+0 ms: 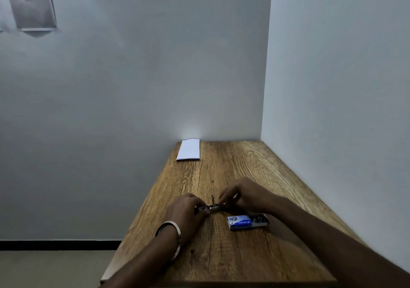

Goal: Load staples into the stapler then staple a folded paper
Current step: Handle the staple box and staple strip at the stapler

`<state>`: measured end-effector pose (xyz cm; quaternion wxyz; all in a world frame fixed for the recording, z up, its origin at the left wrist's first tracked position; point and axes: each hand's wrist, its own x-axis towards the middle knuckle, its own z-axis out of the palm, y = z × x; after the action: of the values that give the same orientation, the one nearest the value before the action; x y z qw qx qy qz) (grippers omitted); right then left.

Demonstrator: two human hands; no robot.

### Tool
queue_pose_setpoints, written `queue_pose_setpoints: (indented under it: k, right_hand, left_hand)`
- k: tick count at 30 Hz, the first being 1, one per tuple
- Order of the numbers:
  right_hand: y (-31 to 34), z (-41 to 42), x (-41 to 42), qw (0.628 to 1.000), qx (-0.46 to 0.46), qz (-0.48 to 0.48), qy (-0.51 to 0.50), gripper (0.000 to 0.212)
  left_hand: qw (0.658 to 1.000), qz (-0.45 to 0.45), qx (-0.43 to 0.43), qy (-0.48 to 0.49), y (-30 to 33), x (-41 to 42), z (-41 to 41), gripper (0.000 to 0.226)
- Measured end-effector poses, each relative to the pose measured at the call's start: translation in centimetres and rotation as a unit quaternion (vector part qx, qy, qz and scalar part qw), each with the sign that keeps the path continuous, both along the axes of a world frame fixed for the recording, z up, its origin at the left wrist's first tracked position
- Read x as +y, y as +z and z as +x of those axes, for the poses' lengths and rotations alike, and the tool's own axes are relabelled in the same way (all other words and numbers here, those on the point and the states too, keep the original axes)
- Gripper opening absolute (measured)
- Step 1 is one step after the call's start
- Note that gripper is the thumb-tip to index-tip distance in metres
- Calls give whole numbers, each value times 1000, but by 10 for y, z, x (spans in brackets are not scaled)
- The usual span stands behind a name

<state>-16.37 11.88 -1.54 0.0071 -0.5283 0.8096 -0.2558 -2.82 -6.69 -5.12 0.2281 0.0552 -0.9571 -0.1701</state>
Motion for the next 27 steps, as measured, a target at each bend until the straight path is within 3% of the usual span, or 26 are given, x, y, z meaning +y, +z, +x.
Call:
queue_pose_setpoints:
  k: [16,27]
  right_hand:
    - [2,-15,22,999,-48,18,0,29]
    - [-3,-22,34,995,-84,-14,-55,20]
  left_hand:
    - [1000,11,-7,1,1,0,0,24]
    - [1000,18,-11,0,1,0,0,23]
